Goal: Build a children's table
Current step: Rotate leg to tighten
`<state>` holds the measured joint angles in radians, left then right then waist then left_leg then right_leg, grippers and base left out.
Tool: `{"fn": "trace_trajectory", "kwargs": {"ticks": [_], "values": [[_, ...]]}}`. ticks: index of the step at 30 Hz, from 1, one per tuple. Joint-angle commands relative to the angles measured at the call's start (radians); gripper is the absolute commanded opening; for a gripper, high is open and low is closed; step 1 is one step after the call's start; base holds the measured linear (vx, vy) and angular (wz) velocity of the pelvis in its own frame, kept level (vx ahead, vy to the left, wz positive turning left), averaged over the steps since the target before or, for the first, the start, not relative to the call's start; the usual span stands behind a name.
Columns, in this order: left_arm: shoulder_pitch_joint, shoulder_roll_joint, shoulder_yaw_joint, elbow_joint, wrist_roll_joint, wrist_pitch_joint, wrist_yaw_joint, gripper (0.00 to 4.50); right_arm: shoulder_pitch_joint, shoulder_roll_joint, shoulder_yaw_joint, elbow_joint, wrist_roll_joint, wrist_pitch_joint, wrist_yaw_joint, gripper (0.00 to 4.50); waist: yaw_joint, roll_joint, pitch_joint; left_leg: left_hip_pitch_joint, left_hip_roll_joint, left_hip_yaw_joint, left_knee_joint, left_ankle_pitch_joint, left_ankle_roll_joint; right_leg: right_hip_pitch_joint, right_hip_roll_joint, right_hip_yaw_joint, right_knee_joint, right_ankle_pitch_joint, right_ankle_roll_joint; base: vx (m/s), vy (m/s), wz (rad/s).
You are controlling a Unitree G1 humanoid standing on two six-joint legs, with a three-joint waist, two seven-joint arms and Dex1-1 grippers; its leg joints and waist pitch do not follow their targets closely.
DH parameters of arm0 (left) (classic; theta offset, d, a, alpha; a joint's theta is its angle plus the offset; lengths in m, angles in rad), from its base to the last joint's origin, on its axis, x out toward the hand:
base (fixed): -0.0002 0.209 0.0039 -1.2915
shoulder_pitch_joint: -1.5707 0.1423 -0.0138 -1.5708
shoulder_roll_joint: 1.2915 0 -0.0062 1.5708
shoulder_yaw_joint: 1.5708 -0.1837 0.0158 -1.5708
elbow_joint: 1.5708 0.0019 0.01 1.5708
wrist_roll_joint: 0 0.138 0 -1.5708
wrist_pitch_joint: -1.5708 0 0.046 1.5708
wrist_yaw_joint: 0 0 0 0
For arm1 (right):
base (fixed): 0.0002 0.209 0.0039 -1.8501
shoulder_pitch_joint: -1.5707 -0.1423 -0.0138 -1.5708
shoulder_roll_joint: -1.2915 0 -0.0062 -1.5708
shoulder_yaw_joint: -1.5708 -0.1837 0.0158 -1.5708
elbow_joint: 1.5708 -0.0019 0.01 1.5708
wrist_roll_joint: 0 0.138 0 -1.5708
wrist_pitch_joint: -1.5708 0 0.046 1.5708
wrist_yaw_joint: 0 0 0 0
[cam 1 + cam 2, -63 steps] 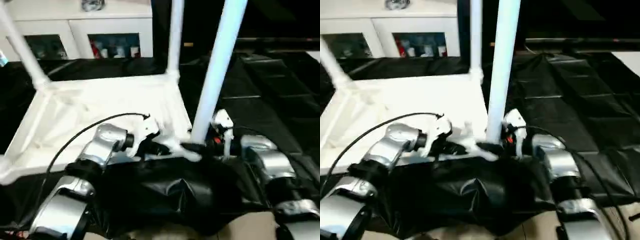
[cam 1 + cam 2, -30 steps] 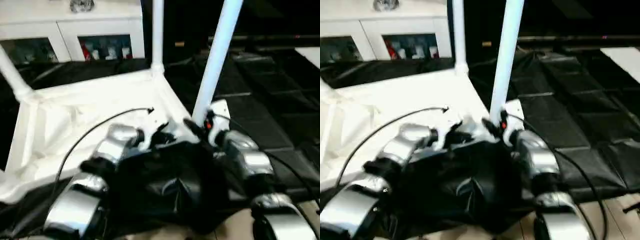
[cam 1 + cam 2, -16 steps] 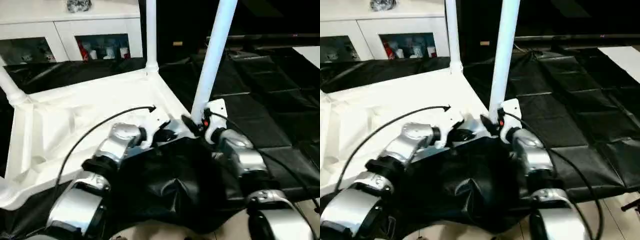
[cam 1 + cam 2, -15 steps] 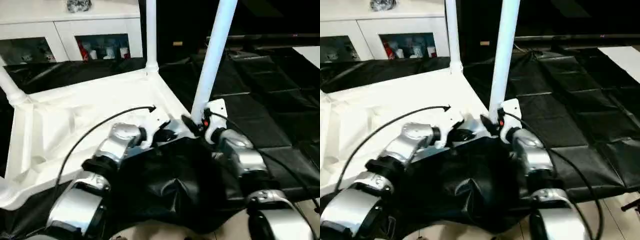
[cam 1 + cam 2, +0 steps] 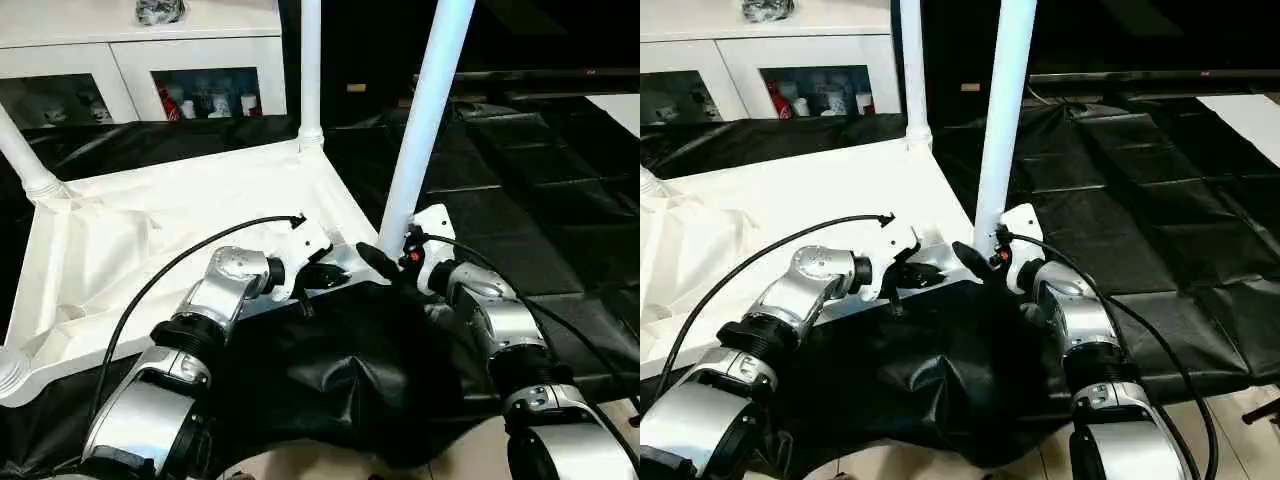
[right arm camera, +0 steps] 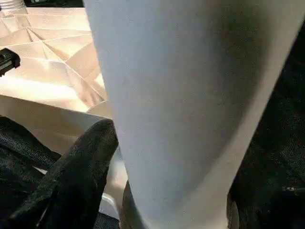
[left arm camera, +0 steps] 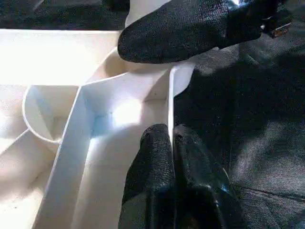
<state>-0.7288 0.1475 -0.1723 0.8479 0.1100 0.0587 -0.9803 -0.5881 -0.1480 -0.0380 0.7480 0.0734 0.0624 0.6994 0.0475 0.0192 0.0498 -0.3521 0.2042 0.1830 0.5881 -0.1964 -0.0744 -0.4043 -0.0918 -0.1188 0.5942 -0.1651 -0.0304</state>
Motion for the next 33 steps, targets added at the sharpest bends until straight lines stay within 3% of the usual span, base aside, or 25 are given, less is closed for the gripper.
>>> {"fn": "trace_trajectory", "kwargs": {"ticks": [1,33], "values": [[-0.022,-0.059,-0.014,-0.063,-0.064,-0.064,-0.019,0.00,0.006,0.062,0.108,-0.004,0.010,0.019,0.088,3.56,0.006,-0.021,-0.065,-0.004,0.027,-0.007,-0.061,-0.133,0.098,0.059,-0.067,0.058,-0.078,-0.298,-0.183,0.000,0.000,0.00],[-0.022,-0.059,-0.014,-0.063,-0.064,-0.064,-0.019,0.00,0.006,0.062,0.108,-0.004,0.010,0.019,0.088,3.56,0.006,-0.021,-0.065,-0.004,0.027,-0.007,-0.061,-0.131,0.100,0.059,-0.067,0.058,-0.077,-0.296,-0.183,0.000,0.000,0.00]]}}
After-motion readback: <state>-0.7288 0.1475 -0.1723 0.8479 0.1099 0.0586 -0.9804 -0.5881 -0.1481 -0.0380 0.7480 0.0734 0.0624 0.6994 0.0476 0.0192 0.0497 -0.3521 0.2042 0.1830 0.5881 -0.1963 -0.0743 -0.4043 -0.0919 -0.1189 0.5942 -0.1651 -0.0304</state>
